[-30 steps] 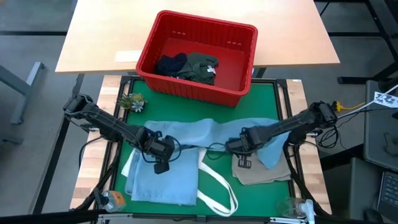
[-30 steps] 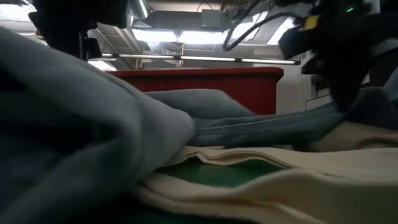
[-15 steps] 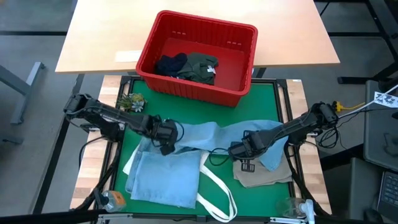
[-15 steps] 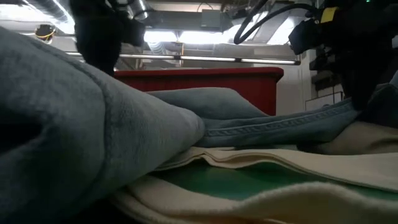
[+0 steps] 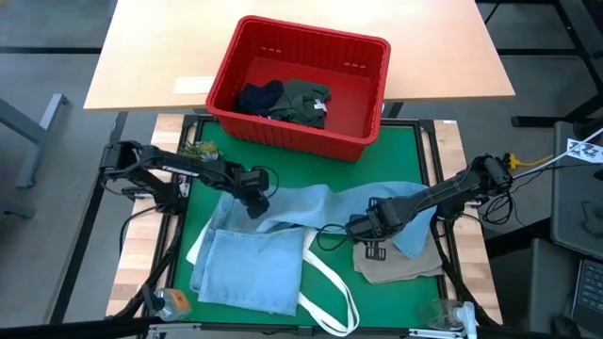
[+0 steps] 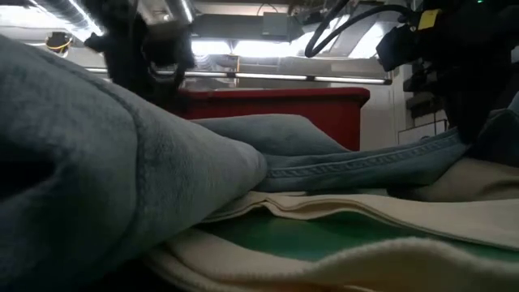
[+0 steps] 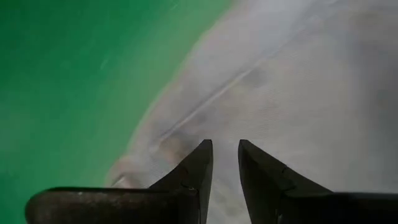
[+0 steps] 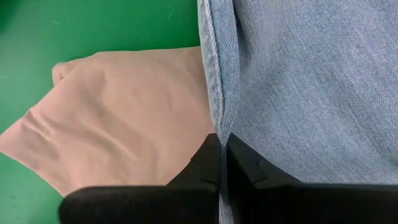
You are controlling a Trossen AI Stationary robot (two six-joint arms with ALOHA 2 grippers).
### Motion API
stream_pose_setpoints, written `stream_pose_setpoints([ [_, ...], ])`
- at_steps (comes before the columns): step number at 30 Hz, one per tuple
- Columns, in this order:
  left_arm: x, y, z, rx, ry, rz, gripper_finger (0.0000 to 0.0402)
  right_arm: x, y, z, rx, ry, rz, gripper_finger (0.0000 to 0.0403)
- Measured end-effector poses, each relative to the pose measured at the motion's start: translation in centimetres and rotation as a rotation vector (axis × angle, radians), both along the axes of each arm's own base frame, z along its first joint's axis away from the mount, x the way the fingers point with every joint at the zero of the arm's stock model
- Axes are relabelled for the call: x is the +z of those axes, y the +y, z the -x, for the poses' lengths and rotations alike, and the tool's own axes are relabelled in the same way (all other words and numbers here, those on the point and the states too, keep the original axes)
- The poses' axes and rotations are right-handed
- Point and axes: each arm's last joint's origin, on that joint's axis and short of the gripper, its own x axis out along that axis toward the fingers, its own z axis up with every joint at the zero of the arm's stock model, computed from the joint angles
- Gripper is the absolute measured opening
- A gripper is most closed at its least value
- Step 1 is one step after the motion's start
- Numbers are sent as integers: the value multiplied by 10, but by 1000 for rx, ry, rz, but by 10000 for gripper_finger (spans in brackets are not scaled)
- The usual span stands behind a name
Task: Fold Laundry from Bin
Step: Fold the light blue pants
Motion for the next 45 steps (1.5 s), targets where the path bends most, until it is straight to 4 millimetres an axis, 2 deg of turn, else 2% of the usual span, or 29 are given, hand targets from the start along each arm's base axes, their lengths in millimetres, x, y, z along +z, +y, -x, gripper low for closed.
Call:
stream_pose_setpoints([
  [5,-26,9,22,104,38,25,73,0,0,0,0,-3,0,10],
  [8,-32,11,28,160,41,30,73,0,0,0,0,-3,1,7],
  [17,-33,14,33,288,68,-39,54,0,-2,0,-1,-8,43,8],
  [26,-33,14,41,350,148,-73,51,1,-6,14,-23,141,75,8],
  [31,-33,14,43,353,161,-74,50,1,-7,16,-24,163,91,8],
  [37,-20,13,32,324,159,-50,50,1,-8,16,-23,156,104,8],
  [41,-1,11,14,266,95,-40,50,1,-8,16,-23,157,104,8],
  [45,17,8,5,247,80,-53,50,1,-8,16,-23,154,105,8],
])
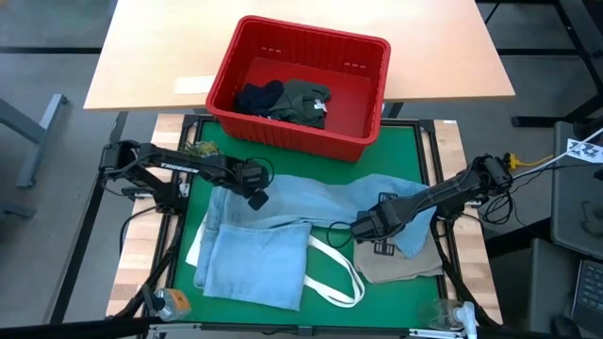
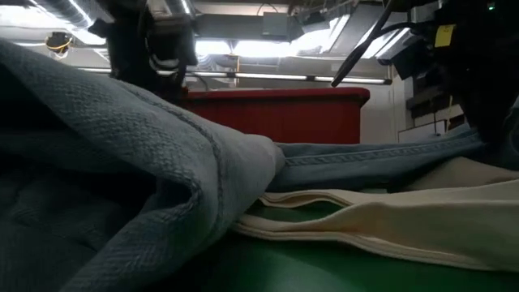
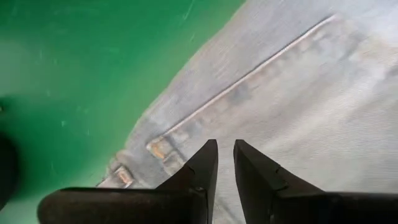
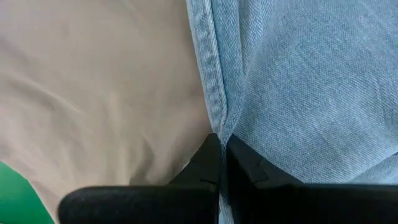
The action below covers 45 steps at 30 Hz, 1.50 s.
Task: Fold Laundry from Bin
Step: Fold the light blue pants
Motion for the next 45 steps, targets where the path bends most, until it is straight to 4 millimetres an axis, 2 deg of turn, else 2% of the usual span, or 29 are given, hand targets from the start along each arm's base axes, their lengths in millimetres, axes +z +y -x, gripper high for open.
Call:
stream_pose_setpoints([
  [6,18,-15,-12,-72,-54,67,50,0,0,0,1,-5,2,8],
  [12,26,-49,-20,-184,-126,200,50,0,0,-1,1,-7,2,8],
  [18,27,-82,-18,-210,-149,230,50,0,0,-1,1,-8,1,19],
  [24,27,-101,-14,-208,-162,198,50,0,0,-1,-2,-8,-7,50],
  [33,31,-110,-14,-239,-183,177,50,1,-3,1,-57,19,2,142],
  [39,52,-120,-21,-319,-230,173,50,24,-11,-2,-81,59,29,151],
  [45,71,-134,-25,-378,-290,184,50,60,-9,-16,17,-87,82,151],
])
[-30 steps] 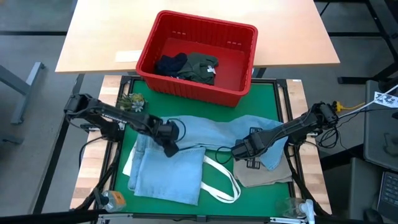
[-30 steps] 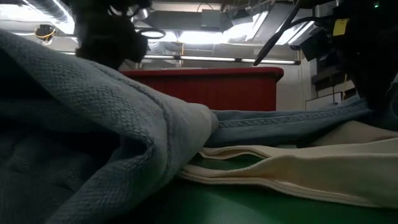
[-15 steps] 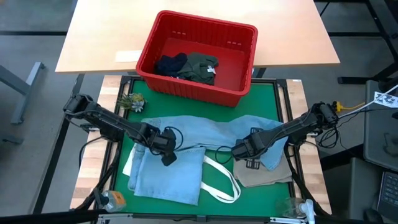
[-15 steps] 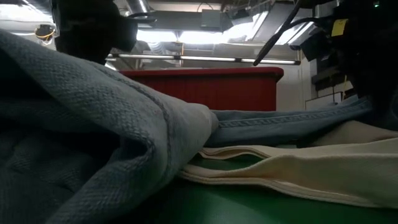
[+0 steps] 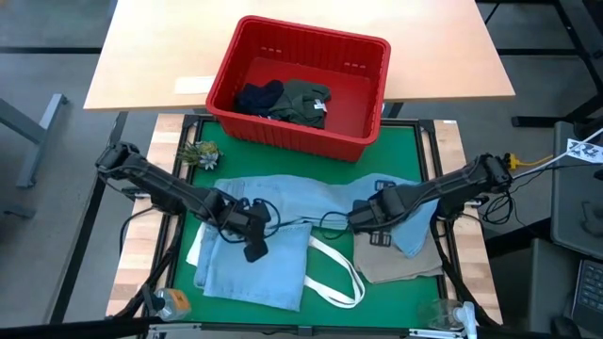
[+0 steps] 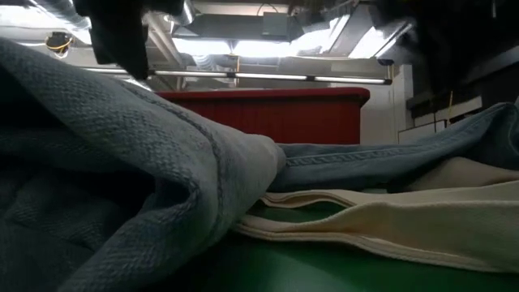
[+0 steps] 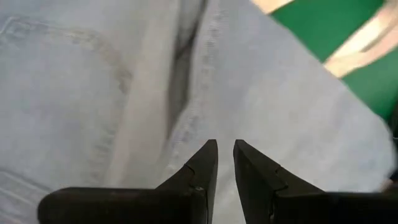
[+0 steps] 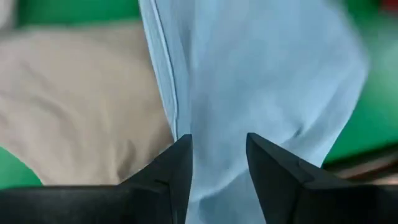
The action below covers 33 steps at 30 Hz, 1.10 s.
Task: Fold Laundry from Bin
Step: Fold the light blue pants
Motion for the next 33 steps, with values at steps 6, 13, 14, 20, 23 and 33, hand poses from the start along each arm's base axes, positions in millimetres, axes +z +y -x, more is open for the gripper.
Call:
stream_pose_setpoints([
  [6,2,-22,3,-37,-47,29,50,20,-2,-37,119,-358,14,152],
  [13,-6,-60,6,-66,-120,55,50,17,-23,-92,159,-730,-137,152],
  [14,-8,-66,5,-72,-127,62,51,16,-28,-98,155,-761,-152,152],
  [20,-28,-91,7,-104,-122,33,50,-15,-50,-133,99,-812,-143,152],
  [23,-39,-101,6,-121,-111,16,50,-33,-60,-148,72,-829,-131,152],
  [33,-79,-119,4,-162,-22,-46,50,-104,-95,-175,-13,-733,-94,152],
])
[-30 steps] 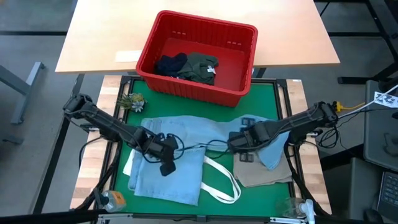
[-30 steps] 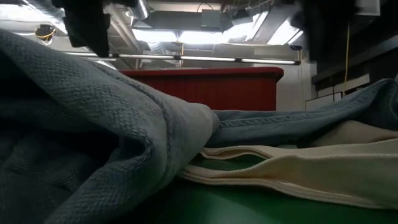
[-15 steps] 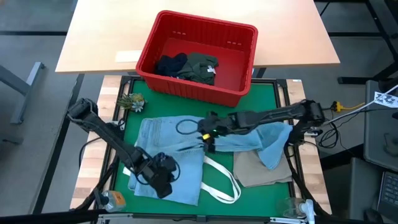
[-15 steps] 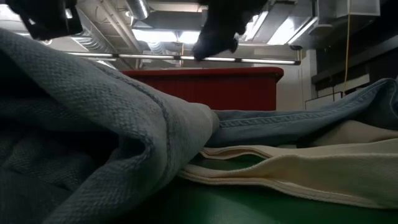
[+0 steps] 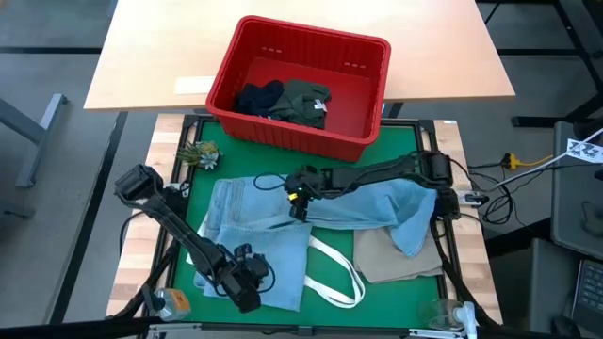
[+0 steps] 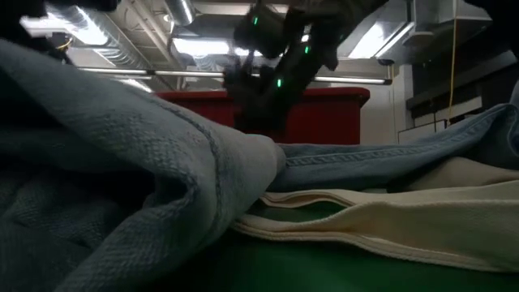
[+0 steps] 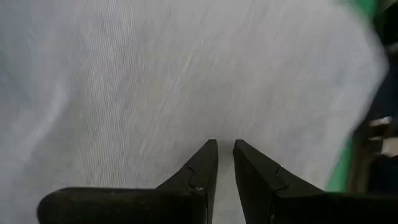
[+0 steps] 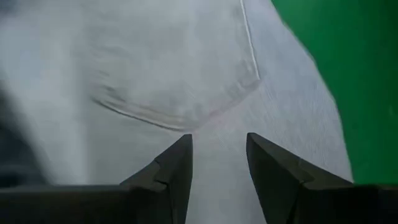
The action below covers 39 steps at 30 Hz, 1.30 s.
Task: Fold Laundry from Bin
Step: Fold the light blue pants
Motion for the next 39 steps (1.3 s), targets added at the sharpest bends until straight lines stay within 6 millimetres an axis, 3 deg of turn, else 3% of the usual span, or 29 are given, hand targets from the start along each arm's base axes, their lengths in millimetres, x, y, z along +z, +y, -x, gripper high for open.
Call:
stream_pose_setpoints([
  [8,-30,-11,-3,-39,78,14,50,-39,-14,-4,-53,97,22,152],
  [20,-36,-32,-1,-89,82,176,50,-41,-15,-4,-88,103,64,152],
  [31,-32,-37,5,-85,84,199,50,-23,-18,-16,-101,70,102,152],
  [39,-1,-31,8,-90,17,245,50,21,-13,-22,15,195,116,152],
])
